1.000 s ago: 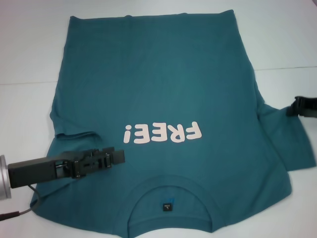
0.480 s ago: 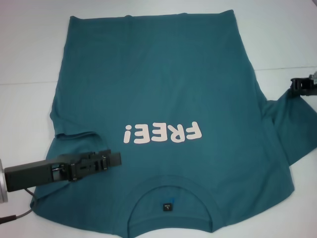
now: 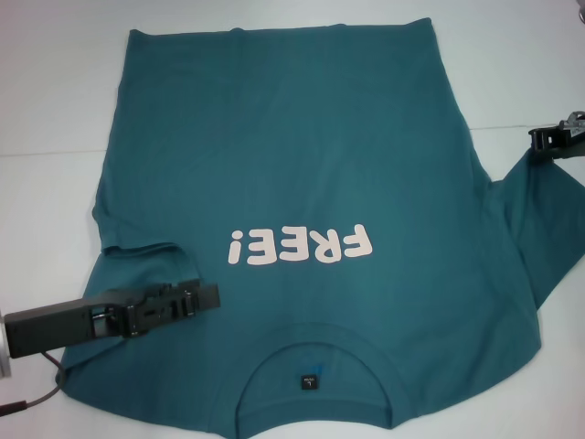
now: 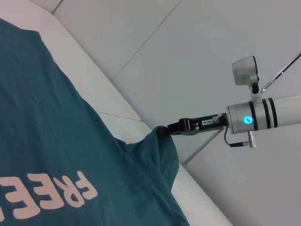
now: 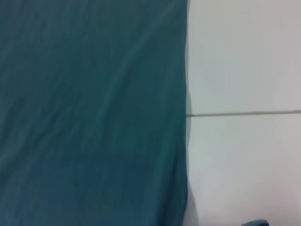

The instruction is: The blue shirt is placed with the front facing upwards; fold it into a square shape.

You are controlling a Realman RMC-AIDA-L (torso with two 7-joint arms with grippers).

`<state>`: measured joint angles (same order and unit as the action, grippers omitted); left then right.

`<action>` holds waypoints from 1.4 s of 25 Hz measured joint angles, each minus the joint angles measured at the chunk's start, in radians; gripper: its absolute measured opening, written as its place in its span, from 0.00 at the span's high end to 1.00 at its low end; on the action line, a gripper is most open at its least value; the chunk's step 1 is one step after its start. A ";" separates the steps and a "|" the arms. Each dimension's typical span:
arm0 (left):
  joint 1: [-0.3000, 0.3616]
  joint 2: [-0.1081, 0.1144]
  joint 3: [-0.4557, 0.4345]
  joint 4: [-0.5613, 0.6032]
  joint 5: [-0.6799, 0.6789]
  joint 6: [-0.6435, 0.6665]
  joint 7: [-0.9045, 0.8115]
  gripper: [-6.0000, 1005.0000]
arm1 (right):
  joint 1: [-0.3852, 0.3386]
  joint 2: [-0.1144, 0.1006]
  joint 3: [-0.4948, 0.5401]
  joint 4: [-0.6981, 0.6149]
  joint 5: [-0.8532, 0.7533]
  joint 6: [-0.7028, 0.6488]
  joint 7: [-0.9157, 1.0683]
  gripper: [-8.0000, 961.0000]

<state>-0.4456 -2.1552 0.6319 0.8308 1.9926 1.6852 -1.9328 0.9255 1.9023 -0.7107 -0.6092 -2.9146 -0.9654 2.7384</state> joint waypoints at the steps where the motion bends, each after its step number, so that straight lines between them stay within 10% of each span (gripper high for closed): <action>1: 0.000 0.000 0.000 0.000 0.000 0.000 0.000 0.46 | 0.000 -0.001 -0.004 -0.001 -0.001 -0.008 -0.003 0.97; 19: -0.001 -0.002 -0.002 -0.001 0.000 -0.006 0.000 0.46 | -0.017 0.004 -0.105 -0.116 -0.003 -0.236 -0.025 0.97; 35: 0.000 -0.003 -0.027 -0.004 0.000 -0.006 0.002 0.46 | 0.047 0.055 -0.206 -0.103 -0.014 -0.261 0.014 0.97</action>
<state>-0.4459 -2.1583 0.6045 0.8267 1.9926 1.6796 -1.9304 0.9728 1.9576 -0.9168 -0.7123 -2.9288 -1.2267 2.7520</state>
